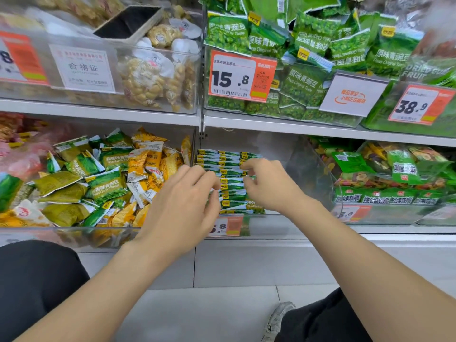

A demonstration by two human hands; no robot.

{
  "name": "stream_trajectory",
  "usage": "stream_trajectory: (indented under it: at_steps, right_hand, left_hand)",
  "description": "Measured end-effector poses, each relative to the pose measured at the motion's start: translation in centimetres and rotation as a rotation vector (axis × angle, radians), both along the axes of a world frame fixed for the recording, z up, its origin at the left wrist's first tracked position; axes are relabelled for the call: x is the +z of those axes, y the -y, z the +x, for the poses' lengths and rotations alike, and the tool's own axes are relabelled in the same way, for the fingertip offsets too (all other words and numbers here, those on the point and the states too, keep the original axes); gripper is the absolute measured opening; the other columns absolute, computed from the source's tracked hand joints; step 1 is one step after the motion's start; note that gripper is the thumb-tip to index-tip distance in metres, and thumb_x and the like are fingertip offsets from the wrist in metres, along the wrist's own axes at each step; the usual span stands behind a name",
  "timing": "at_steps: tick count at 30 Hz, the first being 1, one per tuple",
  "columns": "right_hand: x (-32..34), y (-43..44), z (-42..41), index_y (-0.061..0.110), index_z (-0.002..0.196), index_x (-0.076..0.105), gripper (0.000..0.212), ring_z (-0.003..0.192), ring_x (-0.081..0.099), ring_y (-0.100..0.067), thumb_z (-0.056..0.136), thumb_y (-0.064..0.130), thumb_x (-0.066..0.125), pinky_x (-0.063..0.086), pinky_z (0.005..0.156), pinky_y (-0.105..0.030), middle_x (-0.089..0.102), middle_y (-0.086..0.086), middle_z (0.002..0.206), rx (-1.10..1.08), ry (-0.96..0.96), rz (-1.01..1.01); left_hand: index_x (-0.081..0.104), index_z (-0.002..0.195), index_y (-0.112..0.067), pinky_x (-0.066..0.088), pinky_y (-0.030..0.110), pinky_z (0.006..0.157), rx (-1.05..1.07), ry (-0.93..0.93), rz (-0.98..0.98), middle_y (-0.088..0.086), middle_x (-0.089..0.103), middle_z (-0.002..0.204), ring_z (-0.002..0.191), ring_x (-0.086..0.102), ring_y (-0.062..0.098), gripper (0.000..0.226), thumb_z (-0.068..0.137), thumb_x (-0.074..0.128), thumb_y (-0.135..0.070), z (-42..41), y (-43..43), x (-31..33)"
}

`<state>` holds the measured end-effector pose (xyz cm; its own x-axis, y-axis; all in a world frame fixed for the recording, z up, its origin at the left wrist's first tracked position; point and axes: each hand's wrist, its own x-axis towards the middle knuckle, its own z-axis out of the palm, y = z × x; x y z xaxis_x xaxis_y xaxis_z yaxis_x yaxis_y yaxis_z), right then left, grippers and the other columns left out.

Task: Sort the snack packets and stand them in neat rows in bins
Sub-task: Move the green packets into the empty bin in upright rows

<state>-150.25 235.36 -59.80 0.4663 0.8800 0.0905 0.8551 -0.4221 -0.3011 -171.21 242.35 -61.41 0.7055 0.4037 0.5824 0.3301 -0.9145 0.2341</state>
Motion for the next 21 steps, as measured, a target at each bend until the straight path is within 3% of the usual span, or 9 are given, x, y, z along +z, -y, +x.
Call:
stream_trajectory:
  at_steps: [4,8,11,14,18,21]
  right_hand:
    - [1.7,-0.9,-7.8,0.017,0.105,0.077,0.023,0.091,0.068,-0.016,0.094,0.011,0.058,0.053,0.088,-0.033,0.076,0.003,0.096,0.229,-0.039,0.352]
    - [0.3,-3.0,-13.9,0.019,0.095,0.067,0.016,0.091,0.063,-0.025,0.087,0.016,0.053,0.054,0.078,-0.041,0.064,-0.002,0.093,0.501,0.067,0.228]
    - [-0.9,-5.9,-16.8,0.017,0.098,0.065,0.02,0.094,0.065,-0.032,0.086,0.016,0.048,0.057,0.076,-0.048,0.066,-0.006,0.1,0.562,0.098,0.159]
    - [-1.7,-8.5,-18.1,0.015,0.107,0.069,0.025,0.097,0.067,-0.033,0.09,0.008,0.052,0.058,0.077,-0.048,0.069,-0.008,0.105,0.528,0.059,0.165]
    - [-2.3,-11.0,-18.7,0.014,0.127,0.066,0.034,0.109,0.065,-0.028,0.097,0.006,0.051,0.057,0.087,-0.046,0.07,-0.007,0.118,0.465,0.036,0.204]
    - [-3.1,-12.7,-19.7,0.01,0.129,0.064,0.035,0.112,0.064,-0.029,0.097,0.002,0.053,0.056,0.09,-0.044,0.067,-0.009,0.122,0.534,0.055,0.21]
  left_hand:
    - [0.053,0.096,-0.025,0.041,0.038,0.06,0.224,0.065,-0.168,-0.01,0.048,0.085,0.078,0.051,0.02,0.009,0.094,0.061,-0.022,-3.3,-2.0,0.6]
    - [0.058,0.098,-0.028,0.053,0.047,0.073,0.371,0.058,-0.348,-0.006,0.059,0.088,0.082,0.06,0.025,0.018,0.09,0.056,-0.012,-6.7,-5.2,0.1]
    - [0.069,0.105,-0.025,0.054,0.047,0.087,0.476,-0.004,-0.395,0.003,0.067,0.105,0.101,0.063,0.029,0.035,0.086,0.053,0.0,-9.5,-7.2,0.2]
    - [0.072,0.115,-0.025,0.047,0.048,0.088,0.669,-0.08,-0.223,0.009,0.064,0.117,0.11,0.055,0.036,0.043,0.083,0.059,0.002,-11.7,-8.7,0.3]
    - [0.068,0.122,-0.015,0.047,0.051,0.089,0.714,-0.092,-0.181,0.012,0.063,0.124,0.112,0.055,0.039,0.04,0.085,0.062,-0.002,-13.6,-11.0,-0.1]
    - [0.058,0.126,-0.006,0.049,0.051,0.09,0.73,-0.263,-0.216,0.019,0.056,0.133,0.116,0.055,0.043,0.038,0.089,0.059,-0.009,-13.8,-12.0,-0.9]
